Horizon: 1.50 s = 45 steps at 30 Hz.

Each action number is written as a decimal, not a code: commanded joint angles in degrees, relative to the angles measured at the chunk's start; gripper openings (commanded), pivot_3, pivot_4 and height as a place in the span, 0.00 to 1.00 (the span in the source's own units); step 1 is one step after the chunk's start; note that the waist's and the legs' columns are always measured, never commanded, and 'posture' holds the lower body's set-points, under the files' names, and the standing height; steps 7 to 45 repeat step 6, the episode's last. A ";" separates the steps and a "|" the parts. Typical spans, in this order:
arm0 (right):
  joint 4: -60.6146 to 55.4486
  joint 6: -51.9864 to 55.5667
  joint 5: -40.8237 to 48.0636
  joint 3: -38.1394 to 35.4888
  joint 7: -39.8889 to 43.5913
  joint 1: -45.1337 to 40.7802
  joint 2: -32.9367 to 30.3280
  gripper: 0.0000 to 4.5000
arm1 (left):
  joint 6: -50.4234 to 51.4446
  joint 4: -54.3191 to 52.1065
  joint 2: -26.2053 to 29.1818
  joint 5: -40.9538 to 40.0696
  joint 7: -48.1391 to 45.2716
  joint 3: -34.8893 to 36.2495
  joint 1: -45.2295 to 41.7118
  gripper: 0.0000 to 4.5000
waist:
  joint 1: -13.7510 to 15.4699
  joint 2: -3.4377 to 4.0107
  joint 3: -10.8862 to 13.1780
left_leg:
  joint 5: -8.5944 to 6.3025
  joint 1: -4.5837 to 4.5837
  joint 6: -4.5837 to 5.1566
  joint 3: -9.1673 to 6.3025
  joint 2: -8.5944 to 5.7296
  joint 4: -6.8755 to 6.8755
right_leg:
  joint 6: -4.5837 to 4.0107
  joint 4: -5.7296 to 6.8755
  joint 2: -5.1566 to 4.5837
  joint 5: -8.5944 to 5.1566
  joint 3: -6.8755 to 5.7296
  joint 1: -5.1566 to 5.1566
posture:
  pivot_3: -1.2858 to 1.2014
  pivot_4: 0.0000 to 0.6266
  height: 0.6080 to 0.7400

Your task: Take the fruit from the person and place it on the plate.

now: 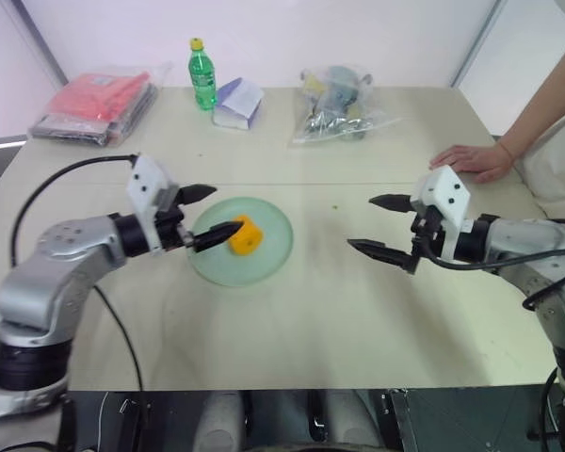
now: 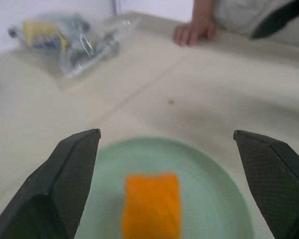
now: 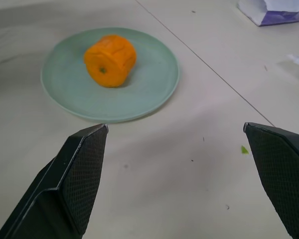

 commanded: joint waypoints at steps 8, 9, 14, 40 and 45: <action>2.09 -2.51 -0.75 1.54 2.94 -1.82 0.82 1.00 | 0.46 0.09 13.83 -3.70 -10.76 13.17 9.80 0.99 | 0.51 0.00 0.01 | 0.00 -0.02 0.00 0.05 -0.04 -0.04 | -0.20 -0.03 -0.11 -0.11 -0.03 -0.04 | 0.52 0.24 0.93; 2.09 -2.51 -0.75 1.54 2.94 -1.82 0.82 1.00 | 0.46 0.09 13.83 -3.70 -10.76 13.17 9.80 0.99 | 0.51 0.00 0.01 | 0.00 -0.02 0.00 0.05 -0.04 -0.04 | -0.20 -0.03 -0.11 -0.11 -0.03 -0.04 | 0.52 0.24 0.93; 2.09 -2.51 -0.75 1.54 2.94 -1.82 0.82 1.00 | 0.46 0.09 13.83 -3.70 -10.76 13.17 9.80 0.99 | 0.51 0.00 0.01 | 0.00 -0.02 0.00 0.05 -0.04 -0.04 | -0.20 -0.03 -0.11 -0.11 -0.03 -0.04 | 0.52 0.24 0.93; 2.09 -2.51 -0.75 1.54 2.94 -1.82 0.82 1.00 | 0.46 0.09 13.83 -3.70 -10.76 13.17 9.80 0.99 | 0.51 0.00 0.01 | 0.00 -0.02 0.00 0.05 -0.04 -0.04 | -0.20 -0.03 -0.11 -0.11 -0.03 -0.04 | 0.52 0.24 0.93; 2.09 -2.51 -0.75 1.54 2.94 -1.82 0.82 1.00 | 0.46 0.09 13.83 -3.70 -10.76 13.17 9.80 0.99 | 0.51 0.00 0.01 | 0.00 -0.02 0.00 0.05 -0.04 -0.04 | -0.20 -0.03 -0.11 -0.11 -0.03 -0.04 | 0.52 0.24 0.93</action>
